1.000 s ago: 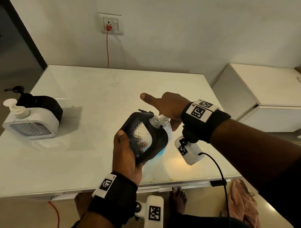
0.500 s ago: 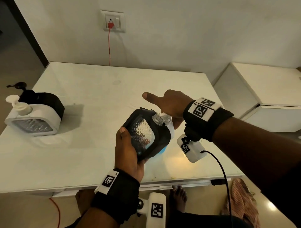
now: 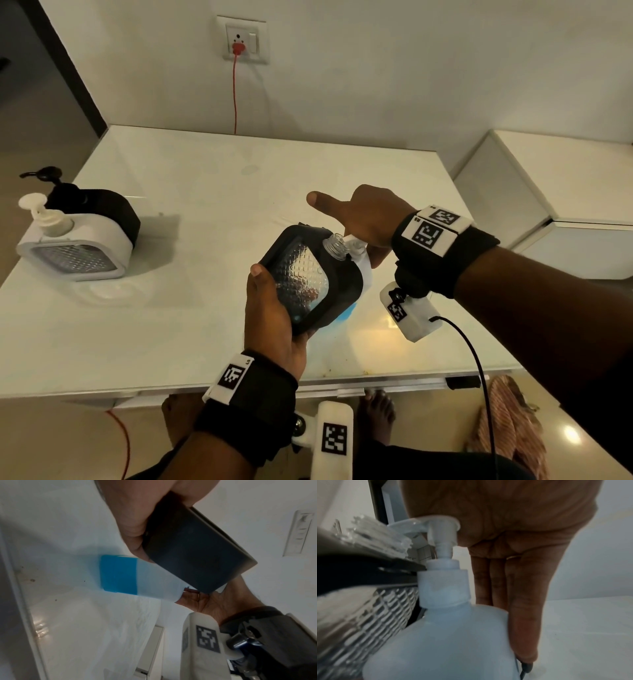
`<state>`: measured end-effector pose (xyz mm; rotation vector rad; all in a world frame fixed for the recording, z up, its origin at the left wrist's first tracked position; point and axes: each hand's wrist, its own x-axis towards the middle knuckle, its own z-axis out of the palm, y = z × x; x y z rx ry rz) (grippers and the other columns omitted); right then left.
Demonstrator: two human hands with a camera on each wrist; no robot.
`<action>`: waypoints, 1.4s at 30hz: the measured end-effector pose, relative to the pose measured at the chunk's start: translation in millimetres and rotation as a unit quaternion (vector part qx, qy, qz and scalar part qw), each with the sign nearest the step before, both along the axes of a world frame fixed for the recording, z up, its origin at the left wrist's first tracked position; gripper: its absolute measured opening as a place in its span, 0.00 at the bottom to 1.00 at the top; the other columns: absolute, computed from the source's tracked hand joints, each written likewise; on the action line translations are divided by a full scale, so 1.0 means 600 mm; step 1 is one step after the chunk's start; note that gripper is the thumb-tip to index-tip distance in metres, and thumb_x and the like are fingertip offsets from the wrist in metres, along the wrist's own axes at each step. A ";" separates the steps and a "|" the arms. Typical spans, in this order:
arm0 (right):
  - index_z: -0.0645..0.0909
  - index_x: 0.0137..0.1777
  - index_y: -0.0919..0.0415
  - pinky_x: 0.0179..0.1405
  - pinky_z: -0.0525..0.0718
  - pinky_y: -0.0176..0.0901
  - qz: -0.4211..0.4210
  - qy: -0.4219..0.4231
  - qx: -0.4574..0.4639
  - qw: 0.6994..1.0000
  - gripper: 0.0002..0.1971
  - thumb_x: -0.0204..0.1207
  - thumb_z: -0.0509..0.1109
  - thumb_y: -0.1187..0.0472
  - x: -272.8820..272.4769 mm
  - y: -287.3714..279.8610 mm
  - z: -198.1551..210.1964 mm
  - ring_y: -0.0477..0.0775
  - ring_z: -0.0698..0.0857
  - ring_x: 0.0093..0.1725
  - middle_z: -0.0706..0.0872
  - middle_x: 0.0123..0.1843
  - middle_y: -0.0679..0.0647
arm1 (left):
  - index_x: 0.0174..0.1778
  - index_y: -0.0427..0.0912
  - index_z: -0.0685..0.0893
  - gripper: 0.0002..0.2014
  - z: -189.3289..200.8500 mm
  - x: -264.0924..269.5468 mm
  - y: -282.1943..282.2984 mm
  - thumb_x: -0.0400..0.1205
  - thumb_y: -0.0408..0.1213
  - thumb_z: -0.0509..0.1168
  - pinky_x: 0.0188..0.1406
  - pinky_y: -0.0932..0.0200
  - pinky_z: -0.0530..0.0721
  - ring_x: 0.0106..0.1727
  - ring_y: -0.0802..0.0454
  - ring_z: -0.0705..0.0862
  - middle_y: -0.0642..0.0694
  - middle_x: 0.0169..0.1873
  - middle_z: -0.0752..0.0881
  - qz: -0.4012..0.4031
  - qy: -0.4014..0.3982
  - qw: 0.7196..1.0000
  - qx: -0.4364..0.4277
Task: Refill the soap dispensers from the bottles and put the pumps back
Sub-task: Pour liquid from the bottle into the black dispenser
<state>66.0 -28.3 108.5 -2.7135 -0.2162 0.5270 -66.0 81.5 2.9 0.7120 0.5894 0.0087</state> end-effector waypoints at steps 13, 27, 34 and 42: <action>0.81 0.34 0.64 0.47 0.93 0.52 -0.005 0.030 -0.005 1.000 0.46 0.72 0.50 0.17 -0.011 0.008 0.018 0.63 0.92 0.31 0.91 0.34 0.61 | 0.74 0.62 0.83 0.22 -0.001 -0.001 0.001 0.91 0.64 0.53 0.55 0.38 0.94 0.69 0.36 0.87 0.45 0.71 0.87 -0.001 0.001 1.000 -0.004; 0.89 0.52 0.67 0.37 0.87 0.47 -0.048 0.093 0.051 0.993 0.49 0.76 0.48 0.20 -0.016 0.002 0.031 0.63 0.92 0.45 0.92 0.43 0.59 | 0.73 0.62 0.84 0.22 0.003 0.000 -0.001 0.91 0.63 0.53 0.54 0.39 0.93 0.67 0.38 0.89 0.45 0.68 0.88 -0.002 0.003 1.000 -0.005; 0.91 0.47 0.61 0.50 0.82 0.59 -0.068 0.117 0.100 0.986 0.49 0.75 0.42 0.20 -0.021 0.000 0.041 0.61 0.87 0.55 0.91 0.53 0.56 | 0.71 0.61 0.83 0.21 0.006 -0.001 0.001 0.90 0.64 0.52 0.54 0.42 0.92 0.66 0.37 0.88 0.43 0.70 0.87 -0.012 0.007 1.000 -0.005; 0.86 0.61 0.70 0.52 0.73 0.49 -0.026 0.101 0.071 0.992 0.46 0.84 0.42 0.29 -0.038 0.016 0.051 0.53 0.82 0.47 0.86 0.59 0.55 | 0.75 0.60 0.82 0.25 0.006 -0.001 0.001 0.89 0.64 0.52 0.55 0.40 0.91 0.69 0.36 0.87 0.43 0.71 0.87 -0.017 -0.002 1.000 -0.011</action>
